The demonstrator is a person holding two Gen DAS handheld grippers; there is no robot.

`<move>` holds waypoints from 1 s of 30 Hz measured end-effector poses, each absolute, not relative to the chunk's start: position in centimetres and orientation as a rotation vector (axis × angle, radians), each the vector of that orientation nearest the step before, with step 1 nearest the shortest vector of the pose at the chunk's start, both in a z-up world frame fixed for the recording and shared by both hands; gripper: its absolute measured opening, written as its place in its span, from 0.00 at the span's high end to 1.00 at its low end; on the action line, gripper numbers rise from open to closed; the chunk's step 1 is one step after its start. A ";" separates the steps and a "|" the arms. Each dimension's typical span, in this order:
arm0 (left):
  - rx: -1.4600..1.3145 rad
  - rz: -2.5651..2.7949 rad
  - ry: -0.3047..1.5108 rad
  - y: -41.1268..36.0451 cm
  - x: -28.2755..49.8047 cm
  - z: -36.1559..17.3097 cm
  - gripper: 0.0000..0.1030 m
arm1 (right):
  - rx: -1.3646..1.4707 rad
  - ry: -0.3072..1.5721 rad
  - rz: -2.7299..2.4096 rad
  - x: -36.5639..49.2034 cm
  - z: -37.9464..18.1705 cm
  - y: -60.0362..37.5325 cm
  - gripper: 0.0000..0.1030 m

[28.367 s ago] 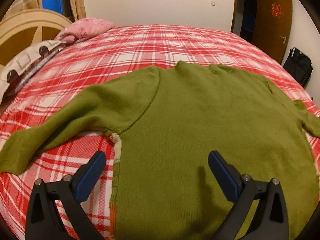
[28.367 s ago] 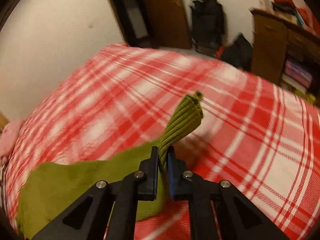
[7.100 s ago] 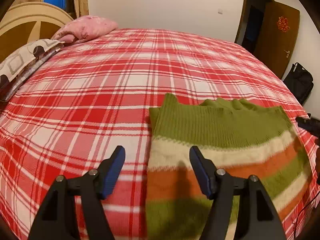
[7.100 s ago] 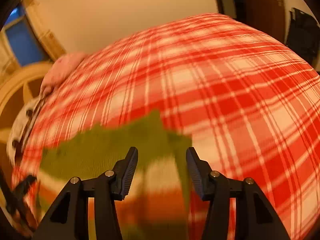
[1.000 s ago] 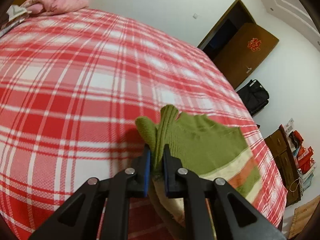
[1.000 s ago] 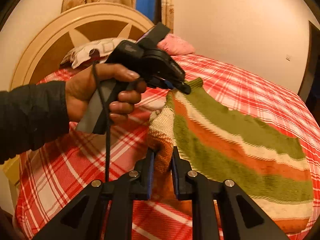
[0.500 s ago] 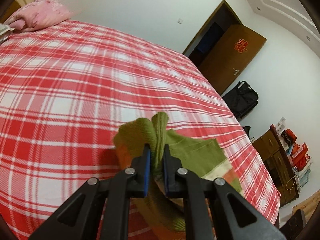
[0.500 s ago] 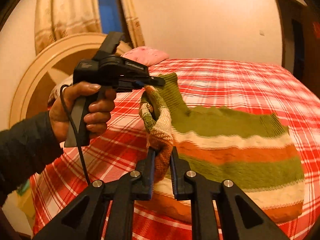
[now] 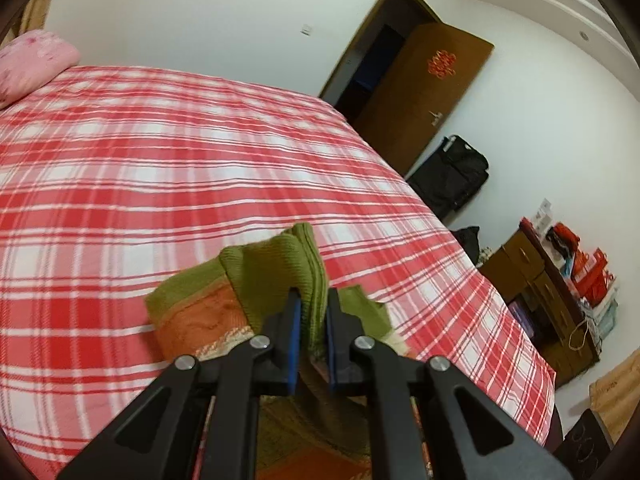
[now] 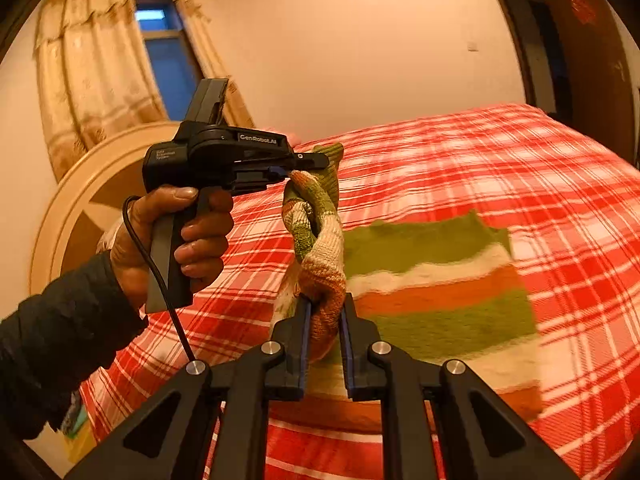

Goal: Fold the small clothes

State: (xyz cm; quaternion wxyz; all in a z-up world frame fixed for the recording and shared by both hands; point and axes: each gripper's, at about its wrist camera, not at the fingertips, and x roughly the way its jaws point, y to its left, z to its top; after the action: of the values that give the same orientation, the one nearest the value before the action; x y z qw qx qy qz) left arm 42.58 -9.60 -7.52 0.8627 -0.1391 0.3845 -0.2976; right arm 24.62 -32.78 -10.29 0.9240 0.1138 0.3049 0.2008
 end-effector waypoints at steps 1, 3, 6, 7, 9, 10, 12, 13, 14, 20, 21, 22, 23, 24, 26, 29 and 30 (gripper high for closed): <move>-0.286 -0.630 0.807 -10.2 42.6 -7.5 0.89 | 0.242 0.623 0.405 24.6 -10.4 -33.5 0.88; -0.265 -0.645 0.814 -12.2 42.7 -7.8 0.89 | 0.272 0.635 0.386 24.6 -10.9 -34.9 0.88; -0.241 -0.663 0.833 -14.4 42.8 -8.3 0.89 | 0.306 0.653 0.372 24.4 -11.8 -36.6 0.88; -0.231 -0.670 0.840 -15.2 42.8 -8.6 0.89 | 0.313 0.661 0.363 24.2 -12.1 -37.2 0.88; -0.219 -0.683 0.858 -16.6 42.9 -9.1 0.89 | 0.326 0.669 0.353 23.9 -12.5 -38.4 0.88; -0.214 -0.690 0.863 -17.3 42.9 -9.3 0.89 | 0.333 0.676 0.347 23.8 -12.7 -38.9 0.88; -0.193 -0.699 0.871 -18.9 43.0 -9.7 0.89 | 0.348 0.688 0.332 23.6 -13.1 -40.1 0.88; -0.186 -0.704 0.875 -19.6 43.0 -9.9 0.89 | 0.355 0.695 0.324 23.6 -13.3 -40.7 0.88; -0.176 -0.708 0.878 -20.4 43.0 -10.2 0.89 | 0.362 0.698 0.317 23.6 -13.5 -41.0 0.88; -0.090 -0.704 0.912 -24.9 43.2 -12.6 0.89 | 0.449 0.764 0.267 23.7 -15.6 -44.2 0.88; -0.082 -0.704 0.920 -25.4 43.2 -13.0 0.89 | 0.465 0.780 0.259 23.7 -16.1 -44.6 0.88; -0.070 -0.702 0.923 -25.8 43.2 -13.3 0.89 | 0.475 0.789 0.253 23.7 -16.3 -44.9 0.88; -0.057 -0.696 0.924 -26.1 43.1 -13.5 0.89 | 0.486 0.797 0.245 23.6 -16.5 -45.3 0.88; -0.040 -0.692 0.926 -26.6 43.0 -13.8 0.89 | 0.494 0.808 0.235 23.6 -16.9 -45.6 0.88; -0.016 -0.686 0.921 -27.1 42.9 -13.9 0.86 | 0.506 0.819 0.217 23.5 -17.3 -46.3 0.88; 0.007 -0.695 0.875 -27.0 41.7 -12.3 0.81 | 0.497 0.832 0.192 23.6 -17.8 -46.8 0.88; 0.013 -0.706 0.845 -26.8 41.3 -11.6 0.81 | 0.501 0.834 0.191 23.5 -17.9 -46.9 0.88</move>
State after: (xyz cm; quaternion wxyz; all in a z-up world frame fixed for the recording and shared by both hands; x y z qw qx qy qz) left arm 41.29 -26.77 -11.58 0.8522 0.0062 0.4016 -0.3353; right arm 23.55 -46.92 -17.87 0.8796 0.2404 0.4001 0.0919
